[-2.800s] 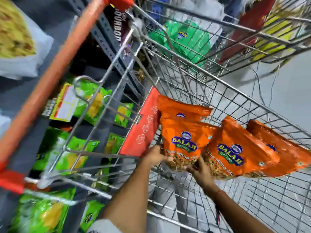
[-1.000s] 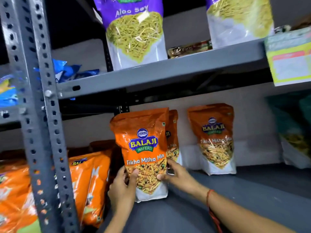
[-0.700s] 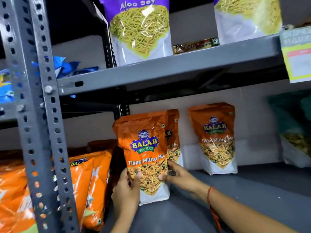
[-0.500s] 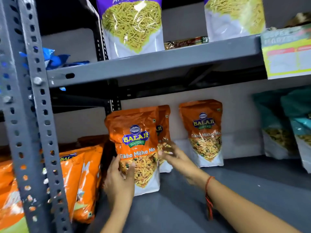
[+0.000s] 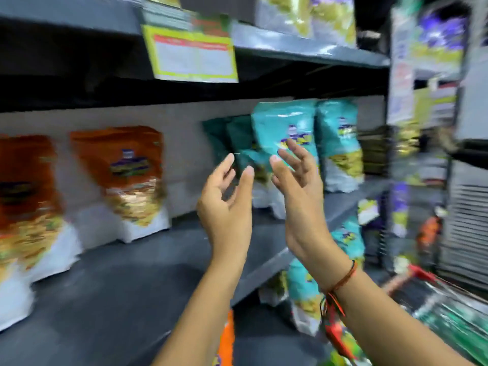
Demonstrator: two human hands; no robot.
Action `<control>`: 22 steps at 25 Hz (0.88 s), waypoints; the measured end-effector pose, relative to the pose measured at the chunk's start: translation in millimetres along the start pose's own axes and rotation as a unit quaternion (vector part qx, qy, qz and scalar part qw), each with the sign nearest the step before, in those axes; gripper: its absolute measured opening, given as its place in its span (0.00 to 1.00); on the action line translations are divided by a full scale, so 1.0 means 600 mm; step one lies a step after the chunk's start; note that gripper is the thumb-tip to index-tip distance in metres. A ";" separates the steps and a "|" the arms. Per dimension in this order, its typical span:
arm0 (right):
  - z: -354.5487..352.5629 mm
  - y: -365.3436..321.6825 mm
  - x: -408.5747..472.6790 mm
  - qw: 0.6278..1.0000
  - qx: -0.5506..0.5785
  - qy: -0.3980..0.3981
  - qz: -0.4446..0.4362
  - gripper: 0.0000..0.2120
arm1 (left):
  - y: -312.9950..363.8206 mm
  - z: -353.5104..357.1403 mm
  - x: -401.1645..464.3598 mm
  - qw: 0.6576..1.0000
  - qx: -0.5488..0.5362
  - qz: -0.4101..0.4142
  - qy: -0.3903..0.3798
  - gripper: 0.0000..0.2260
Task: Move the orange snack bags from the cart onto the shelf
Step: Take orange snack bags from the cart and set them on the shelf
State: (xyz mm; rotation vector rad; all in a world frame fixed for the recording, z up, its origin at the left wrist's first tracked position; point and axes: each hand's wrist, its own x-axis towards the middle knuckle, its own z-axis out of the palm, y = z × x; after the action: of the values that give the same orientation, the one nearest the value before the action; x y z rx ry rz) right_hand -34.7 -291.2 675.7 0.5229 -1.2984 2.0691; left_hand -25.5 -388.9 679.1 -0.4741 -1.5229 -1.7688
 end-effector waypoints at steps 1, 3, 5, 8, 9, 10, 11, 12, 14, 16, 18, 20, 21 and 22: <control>-0.057 -0.015 -0.003 0.999 -0.023 0.028 -0.011 0.19 | -0.021 0.048 -0.022 0.999 -0.029 -0.023 -0.036 0.14; -0.175 -0.042 -0.016 0.993 -0.081 0.085 -0.023 0.18 | -0.067 0.143 -0.082 0.987 -0.081 -0.081 -0.111 0.16; -0.304 -0.066 -0.042 0.979 -0.154 0.132 -0.005 0.16 | -0.111 0.238 -0.165 0.965 -0.097 -0.138 -0.199 0.17; -0.493 -0.088 -0.112 0.951 -0.225 0.196 0.079 0.16 | -0.183 0.361 -0.317 0.903 -0.097 -0.234 -0.346 0.17; -0.553 -0.094 -0.143 0.938 -0.244 0.221 0.111 0.15 | -0.210 0.397 -0.374 0.877 -0.087 -0.267 -0.390 0.18; -0.614 -0.099 -0.179 0.920 -0.265 0.248 0.144 0.14 | -0.239 0.429 -0.434 0.848 -0.069 -0.299 -0.433 0.18; -0.673 -0.099 -0.220 0.899 -0.290 0.277 0.177 0.14 | -0.268 0.452 -0.492 0.817 -0.048 -0.328 -0.472 0.19; -0.728 -0.096 -0.265 0.873 -0.317 0.303 0.213 0.14 | -0.299 0.469 -0.547 0.787 -0.026 -0.355 -0.505 0.19; -0.842 -0.090 -0.376 0.806 -0.376 0.329 0.319 0.13 | -0.367 0.496 -0.664 0.724 0.025 -0.384 -0.573 0.18; -0.931 -0.072 -0.499 0.709 -0.436 0.294 0.470 0.09 | -0.434 0.501 -0.761 0.653 0.092 -0.389 -0.643 0.17; -1.001 -0.044 -0.621 0.576 -0.466 0.206 0.639 0.19 | -0.492 0.496 -0.844 0.576 0.133 -0.401 -0.700 0.16; -1.053 -0.019 -0.718 0.474 -0.426 0.173 0.750 0.30 | -0.549 0.497 -0.925 0.487 0.178 -0.404 -0.754 0.20; -1.071 -0.007 -0.749 0.468 -0.379 0.198 0.774 0.32 | -0.572 0.496 -0.955 0.447 0.197 -0.399 -0.776 0.25; -1.094 0.009 -0.773 0.482 -0.333 0.232 0.777 0.34 | -0.595 0.497 -0.989 0.407 0.209 -0.400 -0.794 0.30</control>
State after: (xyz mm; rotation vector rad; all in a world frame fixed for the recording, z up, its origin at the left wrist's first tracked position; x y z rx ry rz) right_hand 295.7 158.4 97.1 -2.2159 -2.2372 1.9516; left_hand 47.6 76.8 90.7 -1.6061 -3.9307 -0.8245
